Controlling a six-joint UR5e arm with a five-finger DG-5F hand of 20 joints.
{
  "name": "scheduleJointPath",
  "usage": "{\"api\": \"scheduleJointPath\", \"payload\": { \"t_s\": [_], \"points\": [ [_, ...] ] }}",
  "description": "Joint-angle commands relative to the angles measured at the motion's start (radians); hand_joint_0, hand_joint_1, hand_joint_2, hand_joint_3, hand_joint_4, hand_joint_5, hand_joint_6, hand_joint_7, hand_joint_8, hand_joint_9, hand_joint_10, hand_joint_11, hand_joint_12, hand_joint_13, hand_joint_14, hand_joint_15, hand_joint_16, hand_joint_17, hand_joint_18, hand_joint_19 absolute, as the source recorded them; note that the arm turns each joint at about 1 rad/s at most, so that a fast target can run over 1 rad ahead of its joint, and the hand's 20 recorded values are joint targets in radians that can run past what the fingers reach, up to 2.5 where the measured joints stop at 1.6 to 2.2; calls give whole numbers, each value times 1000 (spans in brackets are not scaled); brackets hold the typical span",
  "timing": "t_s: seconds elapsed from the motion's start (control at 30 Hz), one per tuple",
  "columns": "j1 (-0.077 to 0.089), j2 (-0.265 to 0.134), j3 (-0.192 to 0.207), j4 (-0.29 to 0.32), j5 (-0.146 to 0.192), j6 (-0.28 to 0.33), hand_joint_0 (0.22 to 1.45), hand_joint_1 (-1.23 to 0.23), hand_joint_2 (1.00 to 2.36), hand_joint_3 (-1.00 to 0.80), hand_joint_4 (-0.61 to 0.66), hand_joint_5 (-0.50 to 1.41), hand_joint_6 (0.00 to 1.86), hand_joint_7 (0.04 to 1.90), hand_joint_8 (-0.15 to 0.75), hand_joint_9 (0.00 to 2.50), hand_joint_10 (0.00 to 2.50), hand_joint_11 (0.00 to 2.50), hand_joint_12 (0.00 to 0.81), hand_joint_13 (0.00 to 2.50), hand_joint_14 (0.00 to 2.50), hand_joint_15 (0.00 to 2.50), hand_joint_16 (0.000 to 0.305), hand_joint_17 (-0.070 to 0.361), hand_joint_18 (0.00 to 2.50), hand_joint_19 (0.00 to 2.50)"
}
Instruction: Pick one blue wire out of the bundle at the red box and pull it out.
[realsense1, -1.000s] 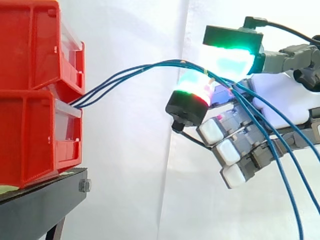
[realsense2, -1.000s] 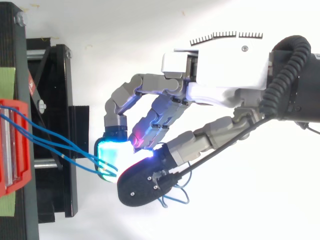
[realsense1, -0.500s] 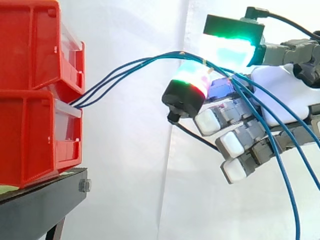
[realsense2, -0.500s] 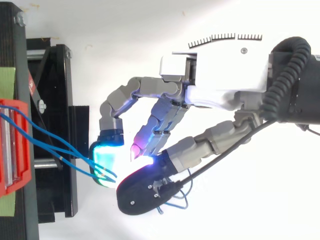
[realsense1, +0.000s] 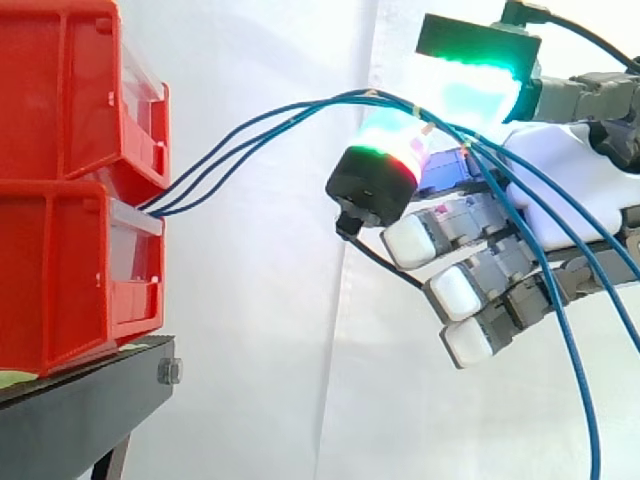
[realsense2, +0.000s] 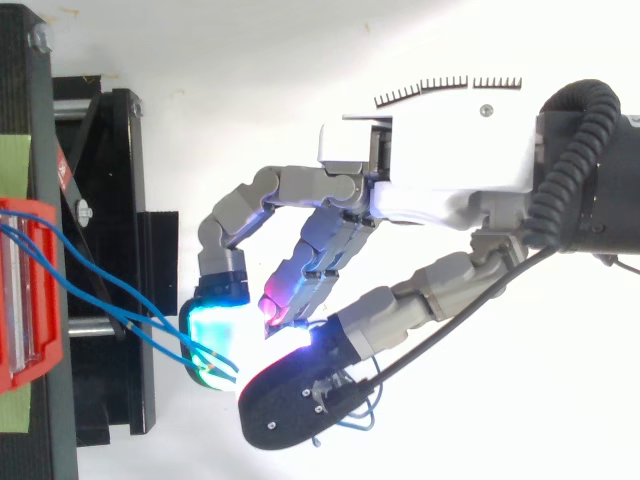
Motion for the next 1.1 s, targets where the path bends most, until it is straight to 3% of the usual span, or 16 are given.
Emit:
{"api": "scheduleJointPath", "payload": {
  "t_s": [0.0, 0.13, 0.23, 0.3, 0.37, 0.4, 0.5, 0.67, 0.8, 0.93, 1.0, 1.07],
  "points": [
    [0, 0, 0, -1, -3, 7, 550, -865, 1010, -171, -186, -80, 844, 1019, 194, 1011, 0, 0, 354, 855, 4, 121, 55, 124, 767, 226],
    [0, 0, 0, 2, -6, 7, 558, -877, 1004, -42, -223, -73, 836, 1137, 217, 1009, 0, 0, 375, 841, 2, 100, 59, 133, 799, 195],
    [0, 0, 0, 2, -6, 7, 653, -886, 1005, 86, -287, -115, 923, 1193, 212, 915, 0, 0, 365, 801, 5, 135, 52, 117, 770, 200],
    [0, 1, 0, 2, -10, 7, 725, -883, 1013, 88, -335, -134, 942, 1363, 198, 894, 0, 0, 340, 781, 5, 172, 45, 102, 716, 241],
    [0, 0, 0, 2, -14, 7, 725, -878, 1016, 10, -350, -142, 947, 1289, 187, 894, 0, 0, 333, 780, 5, 172, 44, 99, 710, 256],
    [0, 0, 0, 2, -15, 7, 678, -891, 1014, -145, -268, -141, 934, 1175, 183, 899, 0, 0, 334, 780, 6, 158, 44, 100, 715, 243],
    [0, 0, 0, 2, -18, 7, 599, -851, 1009, -371, -168, -109, 882, 1095, 176, 905, 0, 0, 325, 760, 5, 161, 43, 98, 672, 259],
    [0, 0, 0, 2, -20, 7, 676, -908, 1011, -333, -79, -101, 897, 1193, 212, 936, 0, 0, 342, 777, 6, 184, 43, 98, 684, 230],
    [0, 0, 0, 2, -20, 7, 738, -914, 1015, -269, 48, -103, 912, 1358, 321, 1066, 8, 279, 377, 832, 10, 245, 44, 99, 713, 243],
    [0, 0, 0, 2, -20, 8, 764, -911, 1015, -206, -7, -110, 947, 1326, 342, 1104, 8, 378, 383, 866, 9, 277, 45, 100, 715, 270],
    [0, 0, 0, 2, -20, 8, 731, -916, 1011, -187, -128, -111, 965, 1183, 310, 1121, 7, 318, 379, 877, 9, 267, 47, 105, 727, 281],
    [0, 1, 0, 2, -23, 10, 703, -919, 1010, -201, -125, -109, 957, 1166, 289, 1125, 5, 261, 383, 877, 9, 266, 48, 108, 730, 278]
  ]
}}
